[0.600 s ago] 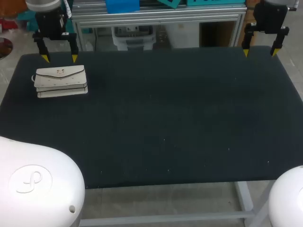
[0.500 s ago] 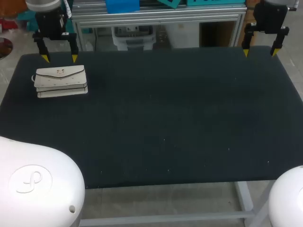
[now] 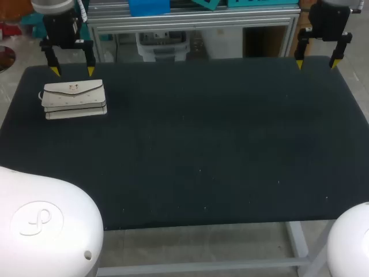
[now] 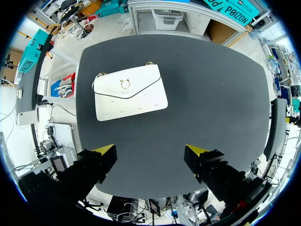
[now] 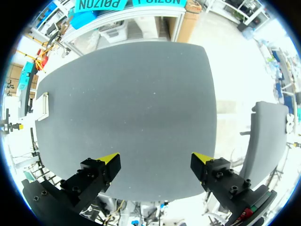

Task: Pick up the bag, open it, inspect its contents, close it, and place it on the opposite side

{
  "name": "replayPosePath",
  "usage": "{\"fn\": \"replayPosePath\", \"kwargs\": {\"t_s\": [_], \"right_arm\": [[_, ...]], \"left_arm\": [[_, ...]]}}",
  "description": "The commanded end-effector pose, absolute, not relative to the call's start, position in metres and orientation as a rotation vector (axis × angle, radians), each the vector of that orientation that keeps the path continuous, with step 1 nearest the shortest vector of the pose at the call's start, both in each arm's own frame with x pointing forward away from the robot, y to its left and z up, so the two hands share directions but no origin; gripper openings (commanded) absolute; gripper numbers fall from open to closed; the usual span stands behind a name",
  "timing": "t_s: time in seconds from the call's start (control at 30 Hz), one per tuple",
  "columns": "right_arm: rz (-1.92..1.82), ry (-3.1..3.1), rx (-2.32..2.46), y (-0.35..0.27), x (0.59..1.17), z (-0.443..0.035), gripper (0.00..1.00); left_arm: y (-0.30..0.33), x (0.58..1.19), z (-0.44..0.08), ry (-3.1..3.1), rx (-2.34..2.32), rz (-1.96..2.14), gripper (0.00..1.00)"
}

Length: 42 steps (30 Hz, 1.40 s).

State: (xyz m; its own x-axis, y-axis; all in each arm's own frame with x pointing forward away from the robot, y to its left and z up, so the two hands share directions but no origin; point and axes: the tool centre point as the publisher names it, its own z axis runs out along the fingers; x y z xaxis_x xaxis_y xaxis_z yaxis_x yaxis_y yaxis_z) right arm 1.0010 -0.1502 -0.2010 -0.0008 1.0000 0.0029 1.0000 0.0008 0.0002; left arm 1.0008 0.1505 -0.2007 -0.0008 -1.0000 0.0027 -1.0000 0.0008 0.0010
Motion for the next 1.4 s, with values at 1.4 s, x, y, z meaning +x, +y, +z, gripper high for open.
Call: {"fn": "replayPosePath", "kwargs": {"t_s": [1.4], "right_arm": [[-0.551,-3.255,-0.524,-0.08,0.952,-0.289,1.0]], "left_arm": [[0.256,1.018,-0.262,-1.859,2.213,0.496,1.0]]}}
